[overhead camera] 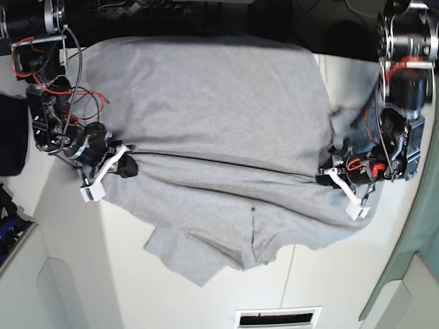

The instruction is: Layout the t-shirt on the table in an organized manner, then fold the t-shirt properly

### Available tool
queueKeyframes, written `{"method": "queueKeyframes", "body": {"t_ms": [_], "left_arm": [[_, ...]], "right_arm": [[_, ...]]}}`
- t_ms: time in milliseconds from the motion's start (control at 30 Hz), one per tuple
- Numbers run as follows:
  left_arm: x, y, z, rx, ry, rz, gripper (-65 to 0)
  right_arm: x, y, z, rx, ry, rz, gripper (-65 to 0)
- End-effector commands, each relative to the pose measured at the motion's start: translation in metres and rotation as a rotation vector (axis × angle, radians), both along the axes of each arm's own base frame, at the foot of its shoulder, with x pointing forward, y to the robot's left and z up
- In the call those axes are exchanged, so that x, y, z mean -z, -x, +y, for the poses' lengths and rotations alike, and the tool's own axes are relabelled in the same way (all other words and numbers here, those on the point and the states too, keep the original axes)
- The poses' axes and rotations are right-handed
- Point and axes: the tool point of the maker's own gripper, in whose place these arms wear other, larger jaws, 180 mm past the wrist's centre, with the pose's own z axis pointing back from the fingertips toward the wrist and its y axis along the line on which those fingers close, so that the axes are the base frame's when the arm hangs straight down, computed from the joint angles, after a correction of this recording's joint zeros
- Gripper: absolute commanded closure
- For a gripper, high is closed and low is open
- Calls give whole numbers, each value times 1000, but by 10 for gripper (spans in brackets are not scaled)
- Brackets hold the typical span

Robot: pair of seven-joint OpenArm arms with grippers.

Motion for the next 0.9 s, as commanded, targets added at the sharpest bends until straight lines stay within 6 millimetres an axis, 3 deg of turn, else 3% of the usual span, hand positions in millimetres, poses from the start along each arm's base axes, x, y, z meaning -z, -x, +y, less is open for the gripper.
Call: {"method": "queueKeyframes", "body": {"t_ms": [0, 133, 233, 300, 400, 467, 533, 600, 700, 867], "left_arm": [[-8, -15, -1, 6, -29, -8, -43], [-20, -46, -38, 91, -35, -22, -43], [-37, -64, -53, 142, -47, -59, -43], [-58, -76, -62, 180, -7, -110, -43], [-114, -95, -70, 195, 113, -276, -44], [-140, -94, -69, 228, 118, -340, -44], [-150, -81, -69, 290, 92, -352, -44], [-146, -59, -70, 343, 106, -335, -44], [-121, -16, -73, 387, 149, -266, -44], [-77, 60, -100, 445, 265, -145, -43]], "right_arm": [[8, 17, -2, -31, 41, 47, 0], [3, 50, 24, -72, 0, 17, 0], [-15, 54, 45, -79, -35, -41, 0], [-33, 44, 51, -66, -54, -97, 0], [-61, 17, 50, -35, -72, -183, 0], [-76, -2, 46, -27, -65, -228, 0], [-90, -21, 45, -30, -38, -273, 0], [-107, -41, 48, -34, -19, -322, 0], [-124, -72, 59, -38, -16, -360, 0], [-113, -112, 70, -22, -20, -323, 0]]}}
